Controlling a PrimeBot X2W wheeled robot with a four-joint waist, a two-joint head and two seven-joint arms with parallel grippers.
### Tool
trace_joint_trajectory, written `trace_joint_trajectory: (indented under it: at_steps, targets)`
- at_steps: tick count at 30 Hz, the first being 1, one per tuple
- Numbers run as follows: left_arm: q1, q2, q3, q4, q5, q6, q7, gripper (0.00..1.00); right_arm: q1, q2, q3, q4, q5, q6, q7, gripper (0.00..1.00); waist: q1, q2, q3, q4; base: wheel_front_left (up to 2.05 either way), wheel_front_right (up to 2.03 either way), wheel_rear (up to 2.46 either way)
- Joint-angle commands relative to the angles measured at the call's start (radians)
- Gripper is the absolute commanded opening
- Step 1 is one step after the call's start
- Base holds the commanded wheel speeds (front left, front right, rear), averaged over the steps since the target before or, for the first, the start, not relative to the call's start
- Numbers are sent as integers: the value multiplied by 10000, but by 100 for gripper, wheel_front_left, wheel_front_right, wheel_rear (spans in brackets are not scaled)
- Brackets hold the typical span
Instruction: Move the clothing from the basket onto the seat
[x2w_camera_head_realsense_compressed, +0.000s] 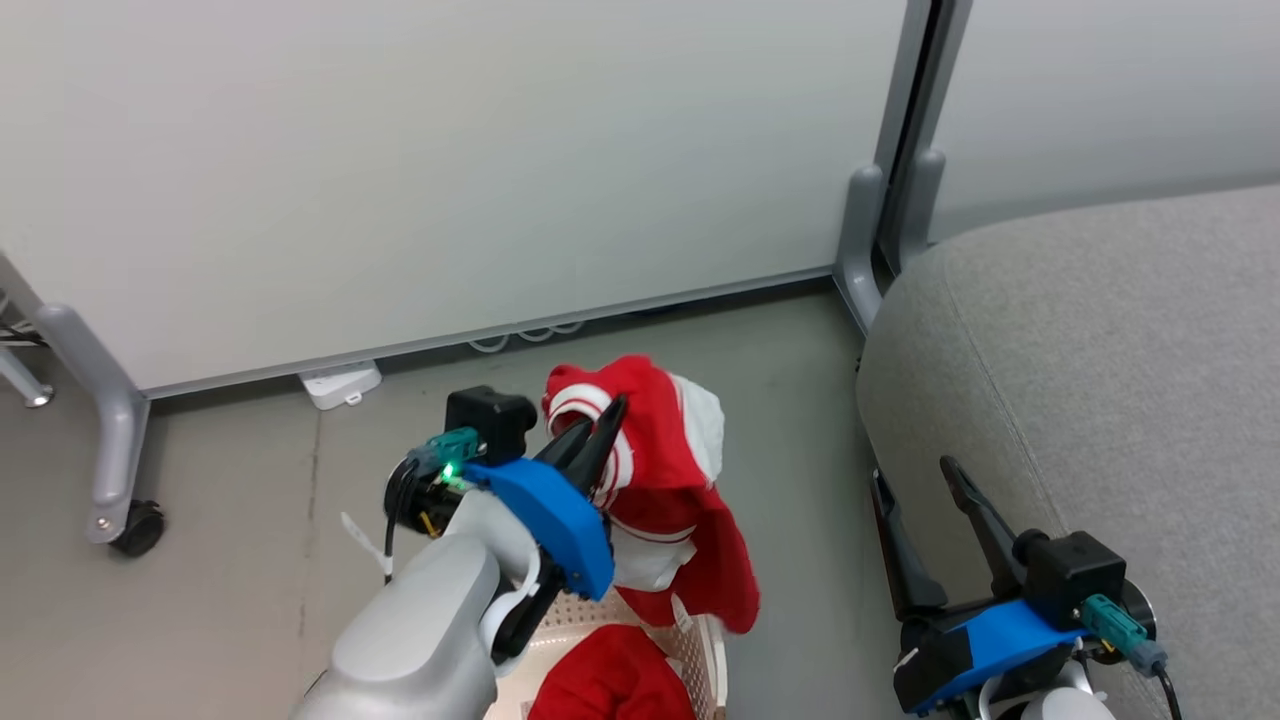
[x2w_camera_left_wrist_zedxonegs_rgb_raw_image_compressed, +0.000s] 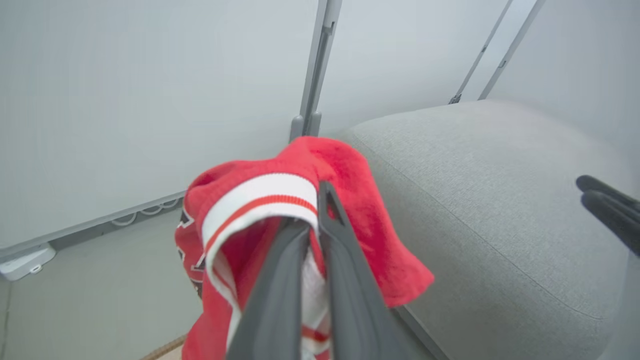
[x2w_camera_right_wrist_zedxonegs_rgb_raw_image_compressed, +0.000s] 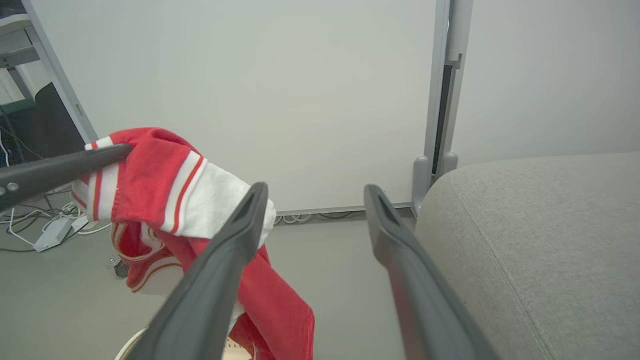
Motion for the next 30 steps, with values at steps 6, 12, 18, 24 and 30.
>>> trace_joint_trajectory:
  at_steps: [6, 12, 18, 24, 30]
  targets:
    - [-792, 32, -628, -792, -734, 159, 184, 0, 245, -12, 181, -93, 65, -7, 118, 100, 2, 0, -329, 376, 0, 0, 0]
    - [-1273, 31, -1172, -1167, -1346, 710, 336, 0, 202, -13, 360, -63, 101, -7, 157, 100, 2, 0, -396, 420, 0, 0, 0]
    - [-1408, 31, -1617, -1100, -1714, 949, 324, 0, 132, -13, 496, -5, 106, -7, 168, 100, 2, 0, -385, 394, 0, 0, 0]
    - [-1515, 31, -1966, -974, -1967, 1028, 207, 0, 78, -13, 607, -2, 36, -7, 212, 100, 2, 0, -308, 400, 0, 0, 0]
    - [-1589, 29, -2311, -956, -2251, 1078, 90, 0, -328, -13, 998, 152, -209, -7, 432, 100, 2, 0, -216, 417, 0, 0, 0]
